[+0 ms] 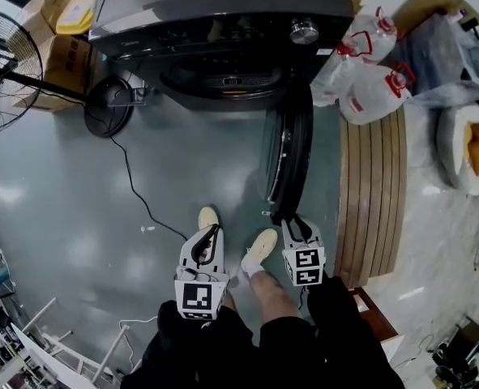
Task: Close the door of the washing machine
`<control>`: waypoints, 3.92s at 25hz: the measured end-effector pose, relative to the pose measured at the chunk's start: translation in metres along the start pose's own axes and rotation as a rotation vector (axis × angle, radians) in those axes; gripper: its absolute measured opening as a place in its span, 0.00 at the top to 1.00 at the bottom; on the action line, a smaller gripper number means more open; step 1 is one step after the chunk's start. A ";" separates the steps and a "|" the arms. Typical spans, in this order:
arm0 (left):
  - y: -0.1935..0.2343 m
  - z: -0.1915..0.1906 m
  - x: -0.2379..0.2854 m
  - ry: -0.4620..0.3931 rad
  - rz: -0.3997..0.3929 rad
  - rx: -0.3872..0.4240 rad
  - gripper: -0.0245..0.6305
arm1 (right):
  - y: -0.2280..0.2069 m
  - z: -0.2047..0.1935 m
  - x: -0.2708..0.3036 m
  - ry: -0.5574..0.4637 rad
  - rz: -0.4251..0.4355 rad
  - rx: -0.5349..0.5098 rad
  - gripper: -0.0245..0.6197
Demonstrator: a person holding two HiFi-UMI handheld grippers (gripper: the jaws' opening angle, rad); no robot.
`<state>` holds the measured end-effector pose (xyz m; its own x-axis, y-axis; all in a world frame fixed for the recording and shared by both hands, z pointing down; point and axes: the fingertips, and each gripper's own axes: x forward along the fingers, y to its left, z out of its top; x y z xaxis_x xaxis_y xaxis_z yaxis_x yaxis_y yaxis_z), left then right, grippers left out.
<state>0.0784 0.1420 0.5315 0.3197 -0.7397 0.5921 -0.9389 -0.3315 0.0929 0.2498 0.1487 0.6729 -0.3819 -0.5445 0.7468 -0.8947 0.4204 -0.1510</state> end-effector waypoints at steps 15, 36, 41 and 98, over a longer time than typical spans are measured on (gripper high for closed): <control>0.073 -0.002 -0.006 -0.023 -0.003 -0.001 0.92 | 0.067 0.029 0.037 -0.028 -0.011 0.051 0.76; 0.192 0.011 0.013 0.002 -0.007 -0.036 0.92 | 0.150 0.093 0.109 0.005 -0.026 0.130 0.73; 0.212 0.014 0.019 0.007 -0.009 -0.045 0.92 | 0.165 0.108 0.124 0.009 -0.003 0.138 0.73; 0.410 0.077 0.119 -0.044 0.054 -0.081 0.92 | 0.221 0.317 0.303 -0.144 -0.028 -0.094 0.93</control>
<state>-0.2586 -0.1266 0.5786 0.2718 -0.7808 0.5626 -0.9616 -0.2429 0.1273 -0.1373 -0.1532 0.6600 -0.3922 -0.6525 0.6484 -0.8825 0.4657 -0.0651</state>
